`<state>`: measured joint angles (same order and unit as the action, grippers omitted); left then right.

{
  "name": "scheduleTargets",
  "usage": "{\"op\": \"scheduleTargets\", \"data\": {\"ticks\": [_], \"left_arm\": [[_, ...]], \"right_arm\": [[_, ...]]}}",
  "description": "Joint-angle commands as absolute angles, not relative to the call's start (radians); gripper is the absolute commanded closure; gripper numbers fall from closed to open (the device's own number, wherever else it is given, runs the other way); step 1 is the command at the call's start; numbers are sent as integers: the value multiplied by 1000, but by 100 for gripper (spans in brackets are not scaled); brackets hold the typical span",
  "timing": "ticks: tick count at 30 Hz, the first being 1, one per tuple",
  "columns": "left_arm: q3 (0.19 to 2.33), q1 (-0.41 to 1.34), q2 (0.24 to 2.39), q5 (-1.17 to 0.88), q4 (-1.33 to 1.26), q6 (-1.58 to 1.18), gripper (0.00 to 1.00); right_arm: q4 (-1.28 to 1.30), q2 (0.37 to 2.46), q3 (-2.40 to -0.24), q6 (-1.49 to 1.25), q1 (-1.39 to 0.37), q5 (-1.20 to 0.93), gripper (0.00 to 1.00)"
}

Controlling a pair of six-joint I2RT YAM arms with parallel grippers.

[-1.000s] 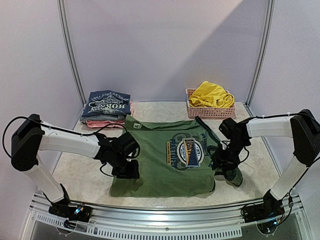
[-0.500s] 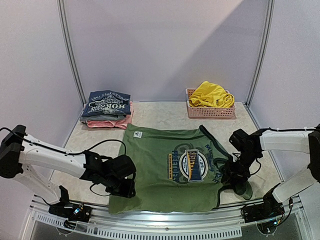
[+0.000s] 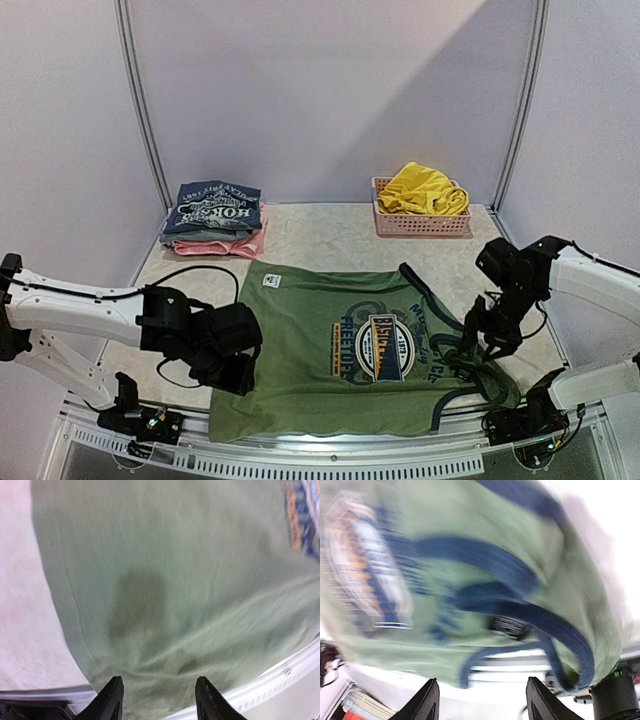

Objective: Fold and stack the mixed laundry pile
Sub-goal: Move the flattened tank top to the center of the board, then smooth out the flattened tank top at the center of the board.

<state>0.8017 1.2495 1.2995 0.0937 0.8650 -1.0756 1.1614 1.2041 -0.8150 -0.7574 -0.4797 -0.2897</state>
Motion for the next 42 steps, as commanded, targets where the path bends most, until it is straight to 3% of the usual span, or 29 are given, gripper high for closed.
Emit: {"op": "scheduleTargets", "data": {"ticks": [1, 10, 23, 42], "left_arm": [[872, 1103, 1290, 117, 934, -931, 50], [1027, 809, 1434, 16, 894, -644, 50], [1273, 607, 1713, -70, 886, -490, 55], [1261, 572, 1787, -104, 845, -520, 59]], "right_arm": [[1155, 1250, -1004, -713, -486, -265, 40], [957, 1523, -1268, -677, -485, -233, 44], [890, 1991, -1650, -662, -476, -195, 51], [942, 2219, -1843, -566, -390, -234, 60]]}}
